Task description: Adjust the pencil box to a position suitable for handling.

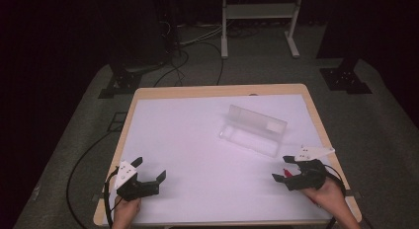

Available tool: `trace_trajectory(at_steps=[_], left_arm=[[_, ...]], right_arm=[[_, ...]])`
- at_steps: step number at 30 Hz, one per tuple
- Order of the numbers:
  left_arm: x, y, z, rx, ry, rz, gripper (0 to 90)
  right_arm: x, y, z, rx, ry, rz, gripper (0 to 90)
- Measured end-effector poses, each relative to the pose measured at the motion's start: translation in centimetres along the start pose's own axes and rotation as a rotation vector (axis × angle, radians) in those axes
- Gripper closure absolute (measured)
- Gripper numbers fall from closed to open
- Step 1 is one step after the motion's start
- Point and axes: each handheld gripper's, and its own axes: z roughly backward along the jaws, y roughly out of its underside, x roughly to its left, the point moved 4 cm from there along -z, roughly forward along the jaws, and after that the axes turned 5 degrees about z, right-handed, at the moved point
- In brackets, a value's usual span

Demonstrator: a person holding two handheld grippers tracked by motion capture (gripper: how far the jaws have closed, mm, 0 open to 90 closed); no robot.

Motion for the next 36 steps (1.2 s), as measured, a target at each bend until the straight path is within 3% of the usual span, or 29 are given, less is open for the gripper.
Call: trace_trajectory(at_steps=[12, 25, 34, 36], left_arm=[[0.1, 0.0, 0.0, 0.004, 0.001, 0.008, 0.0], [0.1, 0.0, 0.0, 0.003, 0.001, 0.012, 0.0], [0.2, 0.0, 0.0, 0.002, 0.002, 0.014, 0.0], [0.1, 0.0, 0.0, 0.0, 0.001, 0.014, 0.0]], right_arm=[[-0.2, -2.3, -1.4, 0.018, -0.01, 0.053, 20.7], [-1.1, -4.6, -3.5, 0.042, -0.025, 0.077, 20.7], [-1.7, -5.8, -4.6, 0.061, -0.029, 0.062, 20.6], [-2.0, -6.0, -4.8, 0.071, -0.032, 0.037, 20.3]])
